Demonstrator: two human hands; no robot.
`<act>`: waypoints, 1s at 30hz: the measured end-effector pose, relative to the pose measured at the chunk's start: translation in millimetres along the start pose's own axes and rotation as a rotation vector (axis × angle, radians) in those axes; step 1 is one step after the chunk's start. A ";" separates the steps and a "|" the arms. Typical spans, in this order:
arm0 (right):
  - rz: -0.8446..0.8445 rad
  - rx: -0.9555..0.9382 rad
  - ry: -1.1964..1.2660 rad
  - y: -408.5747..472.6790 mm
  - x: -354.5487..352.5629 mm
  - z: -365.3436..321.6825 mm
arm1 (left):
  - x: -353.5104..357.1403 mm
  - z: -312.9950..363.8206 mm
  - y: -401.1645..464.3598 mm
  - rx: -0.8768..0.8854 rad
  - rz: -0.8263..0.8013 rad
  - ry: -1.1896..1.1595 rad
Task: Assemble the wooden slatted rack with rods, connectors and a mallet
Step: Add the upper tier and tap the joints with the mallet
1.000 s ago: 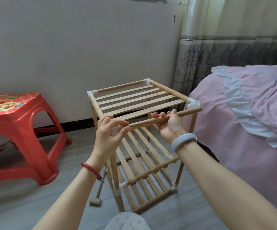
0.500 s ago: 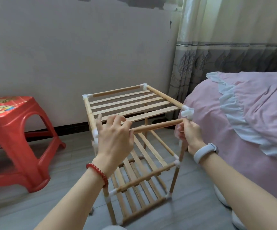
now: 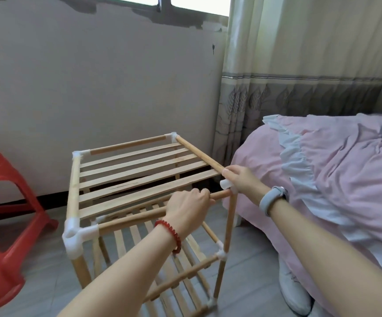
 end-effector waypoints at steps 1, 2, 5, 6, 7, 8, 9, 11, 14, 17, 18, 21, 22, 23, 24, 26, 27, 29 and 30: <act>-0.014 -0.037 0.006 1.5 0.2 -0.9 | -0.4 -0.8 -0.8 0.007 0.015 0.009; -0.032 -0.065 0.020 2.1 0.8 -2.1 | -2.9 -0.7 -1.8 0.014 0.032 0.009; -0.055 -0.096 0.065 3.7 1.6 1.5 | -8.7 4.0 -1.0 0.063 0.063 0.006; -0.061 -0.099 0.076 3.5 2.1 2.7 | -8.7 4.4 -1.1 0.070 0.062 -0.003; -0.072 -0.095 0.097 3.9 2.5 4.7 | -7.5 3.4 -0.5 0.068 0.051 -0.014; -0.077 -0.082 0.127 4.2 2.9 7.7 | -6.4 1.1 0.4 0.064 0.032 -0.025; -0.074 -0.064 0.156 5.0 2.8 11.5 | -5.2 -1.1 1.4 0.063 0.012 -0.035; -0.049 -0.005 0.216 5.0 2.7 21.7 | -2.1 -5.5 -0.1 0.070 -0.039 -0.042; -0.047 0.168 0.263 9.0 1.9 36.4 | -5.2 -15.3 -5.0 0.056 -0.079 -0.058; -0.136 0.310 0.120 12.7 7.9 37.2 | -14.4 -24.8 -12.1 0.026 -0.016 -0.089; -0.145 0.337 0.085 13.7 9.5 35.7 | -18.5 -28.2 -12.1 0.006 0.023 -0.093; -0.114 0.356 0.021 14.7 12.0 30.1 | -22.0 -36.0 3.0 -0.074 0.071 -0.101; -0.104 0.351 0.000 14.1 13.4 29.3 | -18.2 -35.2 13.4 -0.064 0.044 -0.098; -0.099 0.348 -0.026 12.3 14.8 29.0 | -12.0 -32.7 24.3 -0.038 -0.001 -0.101; -0.095 0.346 -0.045 11.0 16.6 30.1 | -5.0 -30.1 35.3 -0.008 -0.059 -0.111; -0.099 0.353 -0.047 8.2 19.9 32.8 | 11.1 -26.4 54.6 0.035 -0.176 -0.108; -0.099 0.353 -0.049 7.7 19.1 32.9 | 17.9 -25.7 63.5 0.043 -0.214 -0.090; -0.093 0.325 -0.065 8.9 14.3 30.3 | 25.2 -24.4 77.8 0.053 -0.241 -0.049; -0.086 0.304 -0.090 10.3 10.9 27.4 | 25.5 -24.1 82.6 0.058 -0.232 -0.035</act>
Point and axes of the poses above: each hand's wrist, its own y-axis towards the middle knuckle, its own x-axis out of the palm, z = x × y, the point moved 7 cm from there along y, towards the middle knuckle, and after that the axes turned 2 degrees about y, right-handed, at the moved point
